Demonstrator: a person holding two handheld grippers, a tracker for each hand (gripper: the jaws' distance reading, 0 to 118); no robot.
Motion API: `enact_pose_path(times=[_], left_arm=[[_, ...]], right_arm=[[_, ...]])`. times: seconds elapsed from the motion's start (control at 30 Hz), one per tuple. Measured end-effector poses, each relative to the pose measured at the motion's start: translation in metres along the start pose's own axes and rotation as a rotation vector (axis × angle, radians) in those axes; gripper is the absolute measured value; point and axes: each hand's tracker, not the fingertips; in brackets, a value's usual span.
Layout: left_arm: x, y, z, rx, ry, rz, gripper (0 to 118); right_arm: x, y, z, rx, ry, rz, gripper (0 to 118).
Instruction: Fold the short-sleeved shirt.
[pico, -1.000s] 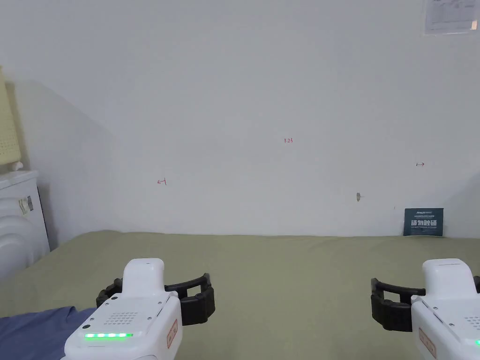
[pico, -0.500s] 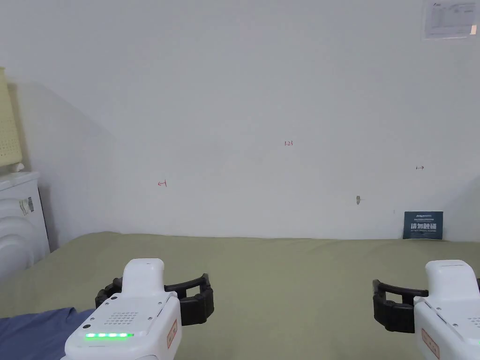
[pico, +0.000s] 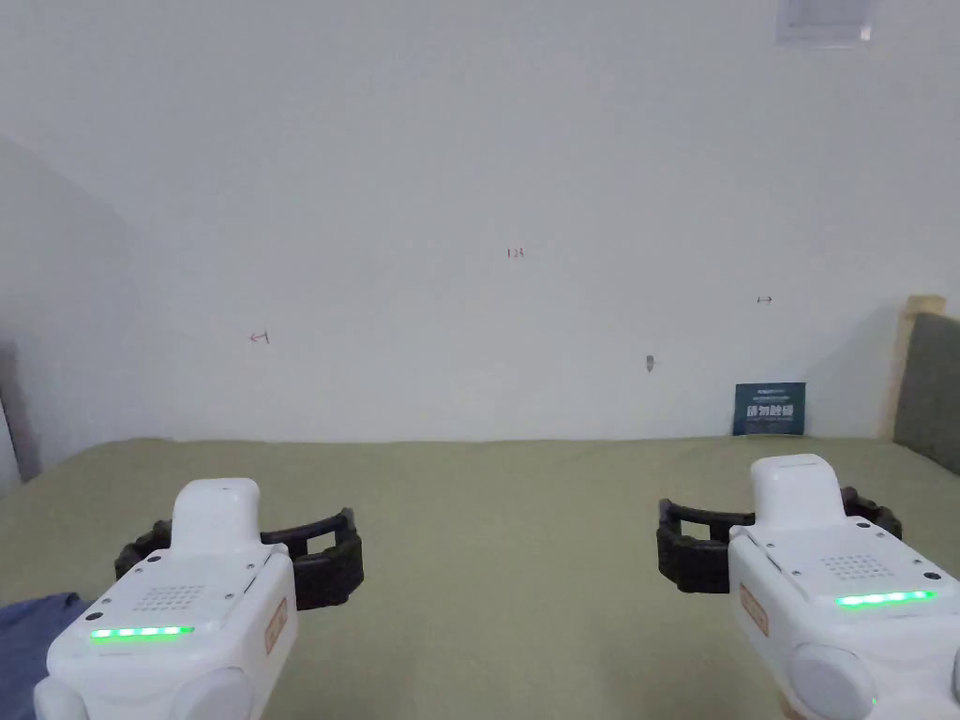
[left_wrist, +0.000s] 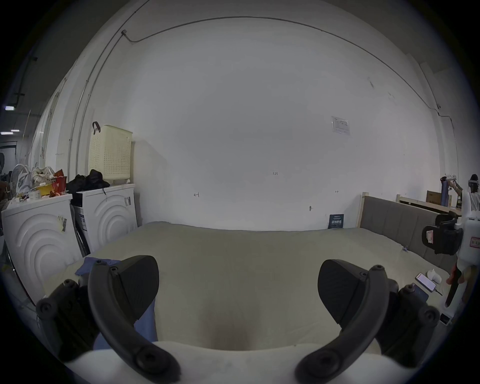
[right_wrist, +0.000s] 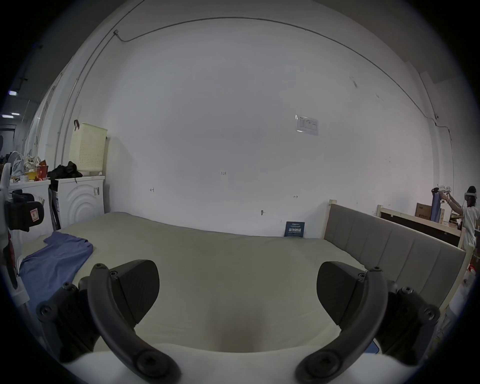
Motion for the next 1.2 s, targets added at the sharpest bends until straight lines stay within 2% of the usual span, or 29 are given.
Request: enact_pose_path(times=[0.27, 0.77, 1.2], left_arm=[[0.0015, -0.0024, -0.0010, -0.010, -0.007, -0.008, 118], [0.0056, -0.0005, 0.0020, 0.014, 0.015, -0.033, 118], [-0.0036, 0.0017, 0.0024, 0.048, 0.021, 0.020, 118]], right_arm=[[0.0058, 0.0015, -0.0005, 0.003, -0.019, -0.026, 118], [0.0028, 0.0007, 0.0014, 0.012, -0.040, -0.009, 118], [-0.0012, 0.0002, 0.0059, 0.032, -0.036, 0.015, 118]])
